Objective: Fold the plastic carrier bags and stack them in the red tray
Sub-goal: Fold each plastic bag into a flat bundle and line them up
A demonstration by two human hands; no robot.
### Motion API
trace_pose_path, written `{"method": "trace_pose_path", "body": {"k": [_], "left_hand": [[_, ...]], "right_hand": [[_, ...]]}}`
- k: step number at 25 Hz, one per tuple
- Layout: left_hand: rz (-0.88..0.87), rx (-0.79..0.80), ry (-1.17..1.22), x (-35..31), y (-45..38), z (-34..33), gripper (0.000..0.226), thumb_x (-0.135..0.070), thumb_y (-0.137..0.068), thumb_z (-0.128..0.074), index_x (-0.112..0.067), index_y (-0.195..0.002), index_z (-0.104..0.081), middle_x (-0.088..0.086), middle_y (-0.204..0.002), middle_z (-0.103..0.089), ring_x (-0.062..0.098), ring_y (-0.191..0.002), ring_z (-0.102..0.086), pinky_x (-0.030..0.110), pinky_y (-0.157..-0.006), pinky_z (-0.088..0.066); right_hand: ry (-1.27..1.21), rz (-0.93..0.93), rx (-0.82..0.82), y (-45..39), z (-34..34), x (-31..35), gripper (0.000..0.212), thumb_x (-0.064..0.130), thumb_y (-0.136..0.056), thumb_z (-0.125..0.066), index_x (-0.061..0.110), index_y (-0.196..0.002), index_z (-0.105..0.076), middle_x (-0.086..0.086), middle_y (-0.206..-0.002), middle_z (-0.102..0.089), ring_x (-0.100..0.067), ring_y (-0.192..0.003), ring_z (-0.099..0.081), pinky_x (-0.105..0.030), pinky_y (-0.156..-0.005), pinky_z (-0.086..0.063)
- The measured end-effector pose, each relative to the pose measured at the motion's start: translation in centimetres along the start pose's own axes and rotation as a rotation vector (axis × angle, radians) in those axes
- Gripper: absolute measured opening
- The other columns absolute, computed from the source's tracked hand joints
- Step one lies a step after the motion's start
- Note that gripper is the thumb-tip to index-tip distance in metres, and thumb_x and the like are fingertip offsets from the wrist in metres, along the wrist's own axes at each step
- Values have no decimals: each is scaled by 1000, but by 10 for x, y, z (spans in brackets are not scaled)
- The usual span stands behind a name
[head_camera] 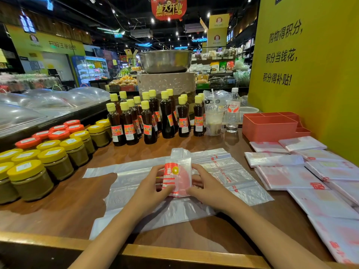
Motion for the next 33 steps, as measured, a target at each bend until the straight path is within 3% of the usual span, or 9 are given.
{"method": "trace_pose_path", "body": {"k": [2, 6, 10, 16, 22, 25, 28, 30, 33], "left_hand": [[20, -2, 14, 1, -1, 0, 58, -36, -90, -71, -36, -138, -38, -18, -125, -54, 2, -105, -61, 12, -80, -53], [33, 6, -12, 6, -2, -1, 64, -40, -88, -72, -35, -140, -36, -15, -130, -54, 6, -111, -61, 15, -85, -52], [34, 12, -30, 6, -2, -1, 64, -41, -88, -72, -36, -141, -35, -17, -130, -54, 5, -111, -60, 13, -85, -51], [34, 34, -35, 3, -1, -2, 65, -41, -87, -73, -38, -140, -34, -20, -128, -53, 0, -108, -60, 7, -80, -49], [0, 60, -86, -3, 2, -5, 74, -39, -90, -70, -38, -149, -26, -21, -137, -48, 2, -114, -56, 11, -88, -47], [-2, 82, -158, -8, 5, -4, 75, -42, -94, -64, -38, -154, -19, -28, -133, -37, -3, -119, -47, 13, -96, -42], [-23, 125, -207, -8, 5, -3, 66, -42, -97, -59, -36, -153, -26, -24, -145, -39, -2, -128, -44, 5, -90, -34], [-28, 131, -228, -6, 4, -2, 59, -42, -98, -57, -33, -152, -33, -18, -151, -40, -2, -129, -43, 8, -95, -33], [-45, 127, -314, -4, 4, -1, 51, -46, -100, -51, -33, -148, -40, -14, -151, -43, -1, -128, -42, 15, -102, -32]], "right_hand": [[23, 13, 13, 2, 0, 2, 61, 16, -90, -67, 48, -135, -41, 25, -114, -66, -5, -104, -67, -27, -87, -58], [242, 59, -75, 5, 1, 5, 43, 38, -92, -69, 38, -130, -49, 26, -120, -57, 1, -107, -58, -23, -95, -50], [456, 81, -117, 4, 1, 1, 47, 51, -96, -60, 34, -137, -47, 17, -131, -59, -7, -114, -58, -26, -94, -47], [159, 17, 4, 5, 1, 2, 49, 32, -101, -58, 46, -141, -33, 30, -122, -56, 7, -112, -57, -14, -88, -44], [-54, 24, 7, -3, -1, -6, 60, 18, -97, -60, 46, -143, -32, 13, -131, -62, -4, -117, -63, -37, -101, -54], [-4, 22, -42, -3, -1, -5, 56, 22, -103, -54, 44, -145, -24, 22, -125, -58, 5, -107, -63, -19, -91, -54], [126, 28, -120, -2, 3, -2, 68, 16, -99, -61, 32, -153, -21, 20, -124, -47, 5, -105, -55, -5, -77, -47], [306, 23, -183, -1, 5, -2, 57, 25, -96, -66, 30, -145, -38, 21, -121, -47, 1, -106, -49, -8, -81, -45], [557, -12, -218, -4, 6, -11, 35, 40, -97, -62, 27, -129, -58, 11, -122, -63, -11, -108, -58, -32, -97, -48]]}}
Point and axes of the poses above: each hand's wrist, its own y-axis away from the middle knuckle, its own z-axis out of the back of the hand, x = y × z, the point moved 1 cm from there along -y, towards the middle knuckle
